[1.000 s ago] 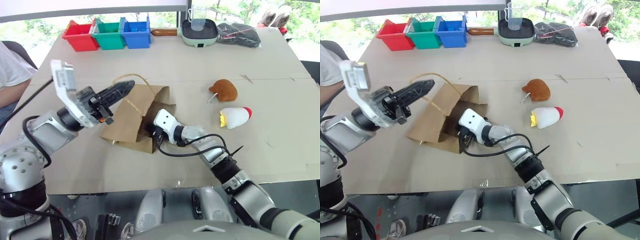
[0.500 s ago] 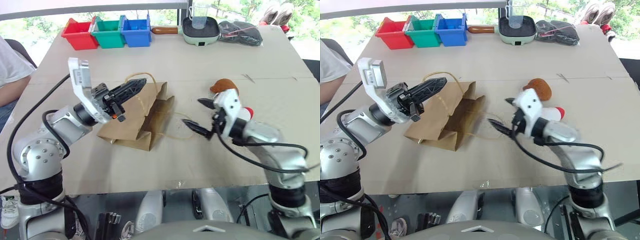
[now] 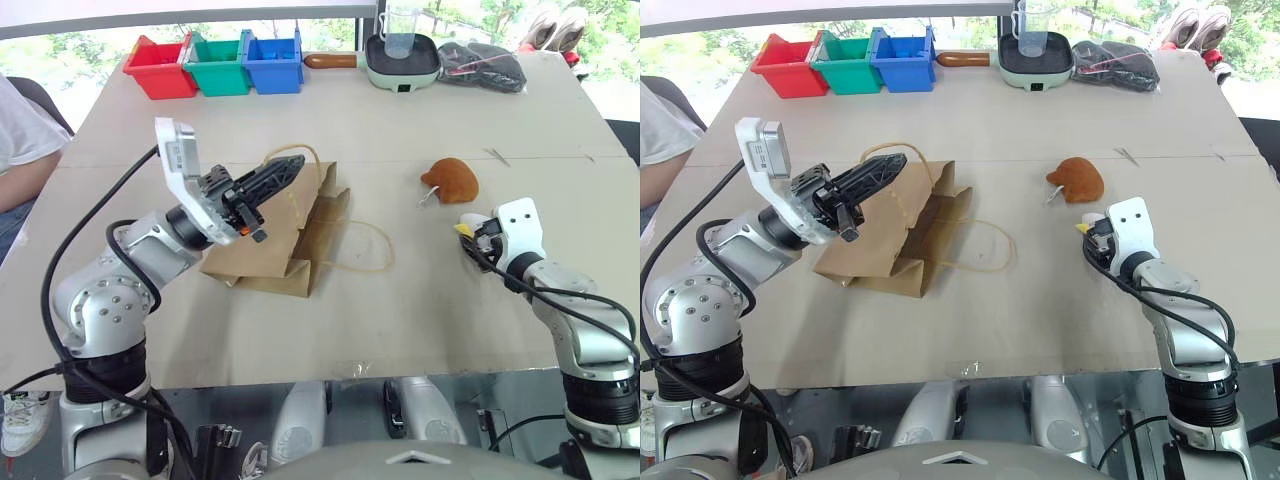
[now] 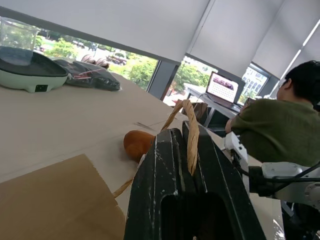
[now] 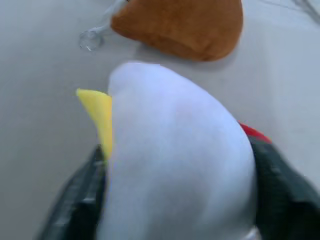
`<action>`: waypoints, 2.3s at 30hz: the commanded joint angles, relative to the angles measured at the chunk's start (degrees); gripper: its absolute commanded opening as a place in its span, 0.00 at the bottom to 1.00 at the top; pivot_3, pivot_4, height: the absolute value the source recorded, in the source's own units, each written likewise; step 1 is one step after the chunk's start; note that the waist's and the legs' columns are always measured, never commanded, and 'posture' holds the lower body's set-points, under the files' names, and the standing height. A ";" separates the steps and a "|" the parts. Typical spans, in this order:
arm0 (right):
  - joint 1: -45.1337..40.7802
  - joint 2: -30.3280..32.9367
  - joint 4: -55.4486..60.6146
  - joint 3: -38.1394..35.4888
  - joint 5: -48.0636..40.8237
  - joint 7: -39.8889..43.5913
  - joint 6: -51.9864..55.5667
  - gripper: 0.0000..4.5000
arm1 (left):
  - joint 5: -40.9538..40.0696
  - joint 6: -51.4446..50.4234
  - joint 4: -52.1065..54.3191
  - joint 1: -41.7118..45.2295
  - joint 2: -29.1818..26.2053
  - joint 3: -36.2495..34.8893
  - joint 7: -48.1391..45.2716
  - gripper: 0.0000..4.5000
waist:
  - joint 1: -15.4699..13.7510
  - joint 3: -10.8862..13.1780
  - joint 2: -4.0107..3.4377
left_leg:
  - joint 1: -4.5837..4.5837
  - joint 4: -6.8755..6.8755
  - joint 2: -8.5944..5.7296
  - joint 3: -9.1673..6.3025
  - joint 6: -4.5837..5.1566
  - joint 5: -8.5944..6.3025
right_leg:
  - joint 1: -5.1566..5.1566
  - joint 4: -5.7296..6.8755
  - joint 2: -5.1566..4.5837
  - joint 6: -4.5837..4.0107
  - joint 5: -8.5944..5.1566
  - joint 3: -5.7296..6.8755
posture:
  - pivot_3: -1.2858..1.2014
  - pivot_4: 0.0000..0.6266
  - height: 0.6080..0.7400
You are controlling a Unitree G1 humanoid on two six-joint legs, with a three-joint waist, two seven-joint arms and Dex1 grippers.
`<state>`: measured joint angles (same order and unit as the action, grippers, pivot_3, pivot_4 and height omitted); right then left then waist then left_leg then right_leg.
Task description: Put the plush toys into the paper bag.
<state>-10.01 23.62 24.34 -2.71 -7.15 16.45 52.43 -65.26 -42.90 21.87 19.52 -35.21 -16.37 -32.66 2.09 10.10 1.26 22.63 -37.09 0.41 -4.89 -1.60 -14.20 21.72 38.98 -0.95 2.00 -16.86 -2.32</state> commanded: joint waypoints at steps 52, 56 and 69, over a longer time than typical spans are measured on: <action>-32.43 3.91 -31.07 7.40 1.83 23.31 -25.32 0.93 | 9.11 10.40 0.85 -0.64 4.56 -0.59 -4.00 0.00 | 0.17 0.13 -0.12 | 0.03 -0.08 0.00 -0.13 0.00 0.01 | 0.05 -0.02 -0.06 0.04 0.06 -0.02 | 0.52 0.24 1.00; -39.59 3.87 -57.17 12.51 9.00 21.00 -28.84 0.81 | 10.20 10.99 0.13 0.27 5.20 0.64 -4.47 0.00 | 0.21 0.13 -0.11 | 0.04 -0.05 -0.01 0.07 0.00 0.01 | 0.05 -0.02 -0.03 0.03 0.06 0.00 | 0.52 0.24 1.00; -28.49 5.62 -28.84 8.99 -4.77 35.95 -36.42 0.00 | 7.53 9.41 1.77 0.58 7.35 0.91 -3.01 0.00 | -0.38 0.12 -0.10 | 0.20 -0.10 0.05 -0.05 0.03 -0.01 | 0.01 -0.10 -0.11 0.05 0.05 0.02 | 0.52 0.24 1.00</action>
<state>-38.31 30.33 -17.41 7.17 -6.03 48.83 16.10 -56.05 -33.63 21.66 19.04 -27.99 -14.97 -35.74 1.71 10.22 1.16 22.84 -37.18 0.52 -4.98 -1.57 -14.22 21.77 38.89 -1.05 2.05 -16.80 -2.30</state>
